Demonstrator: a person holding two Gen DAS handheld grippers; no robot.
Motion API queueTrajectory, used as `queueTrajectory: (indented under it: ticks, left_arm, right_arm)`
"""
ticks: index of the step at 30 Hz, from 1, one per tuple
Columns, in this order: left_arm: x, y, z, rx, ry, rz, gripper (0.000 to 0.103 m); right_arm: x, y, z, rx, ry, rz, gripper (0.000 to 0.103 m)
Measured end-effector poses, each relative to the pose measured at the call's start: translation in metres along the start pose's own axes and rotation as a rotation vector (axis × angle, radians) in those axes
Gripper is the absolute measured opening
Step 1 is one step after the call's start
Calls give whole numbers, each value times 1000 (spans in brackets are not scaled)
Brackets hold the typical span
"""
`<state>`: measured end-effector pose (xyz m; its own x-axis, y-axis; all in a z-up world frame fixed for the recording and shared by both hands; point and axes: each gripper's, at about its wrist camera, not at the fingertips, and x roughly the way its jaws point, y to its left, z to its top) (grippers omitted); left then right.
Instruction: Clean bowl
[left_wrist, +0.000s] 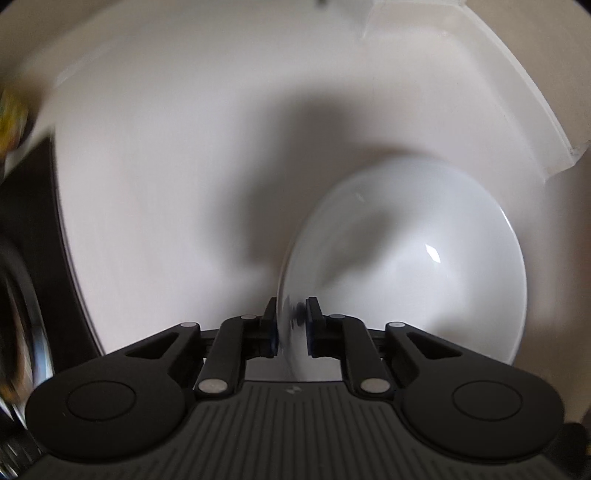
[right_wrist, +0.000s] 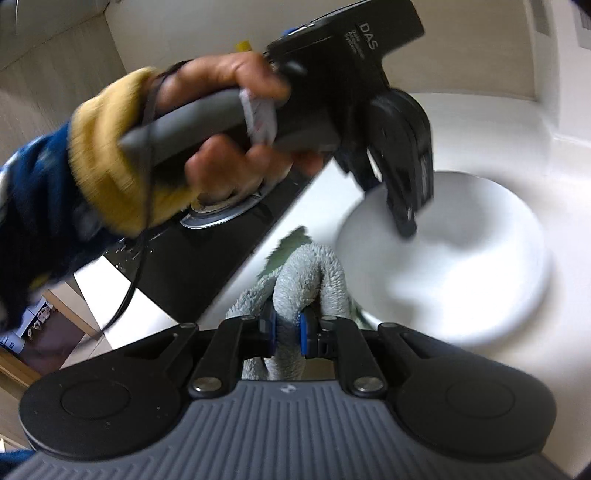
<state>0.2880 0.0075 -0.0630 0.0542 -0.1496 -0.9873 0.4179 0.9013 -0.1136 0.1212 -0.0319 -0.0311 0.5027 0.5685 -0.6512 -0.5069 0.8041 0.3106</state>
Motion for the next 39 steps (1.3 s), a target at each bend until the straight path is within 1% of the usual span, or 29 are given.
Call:
queueTrajectory:
  ticks: [1,3,4,5,8,10,14,17,19,21,23,24,27,29,31,32,34,36,39]
  left_arm:
    - [-1,1,-9,-27,1,-13,14]
    - [-2,2,-20,-59,-7,-24,14]
    - [-3,2,-27,-79,-9,-37,15]
    - [-2,1,-32,-89,-4,-54,20]
    - [-1,-6,-44,-87,8,-94,27]
    - [-3,-11,-49,-93,2,-94,28]
    - [-5,-14,-57,-122,-10,-89,29]
    - [-6,-21,-63,-114,-15,-78,30]
    - [-6,-18,-61,-106,-14,-76,30]
    - [0,-15,-60,-101,9,-68,28]
    - [3,-2,-44,-106,59,-71,20]
    - [3,5,-35,-119,70,-74,18]
    - [2,27,-8,-188,99,-100,18]
    - [-1,40,9,-236,105,-139,16]
    - [-3,43,24,-252,111,-182,18]
    - [-3,41,31,-251,114,-173,19]
    - [-6,32,36,-230,82,-134,19]
    - [-7,26,33,-222,72,-111,19]
    - [-9,25,21,-246,68,-113,15]
  right_arm:
    - [4,4,-1,-24,5,-21,10]
    - [5,11,-9,-78,-1,-90,9]
    - [4,10,-12,-79,-4,-108,8]
    - [1,8,-16,-68,-4,-109,8]
    - [-16,4,-30,-56,0,-137,7]
    - [-28,-3,-36,-15,0,-151,7]
    - [-58,-32,-49,67,2,-209,7]
    - [-69,-61,-51,108,-7,-301,8]
    - [-74,-81,-48,139,-20,-330,8]
    - [-75,-87,-45,131,-27,-323,8]
    - [-75,-94,-43,123,-33,-316,8]
    - [-75,-92,-43,114,-33,-310,8]
    - [-79,-88,-47,92,-33,-287,8]
    - [-78,-86,-47,77,-30,-277,8]
    - [-79,-82,-47,56,-26,-271,8]
    - [-79,-81,-47,51,-25,-260,8]
    - [-82,-73,-46,29,-25,-232,8]
    - [-85,-64,-43,-3,-23,-193,8]
    - [-81,-41,-39,-55,-15,-100,8]
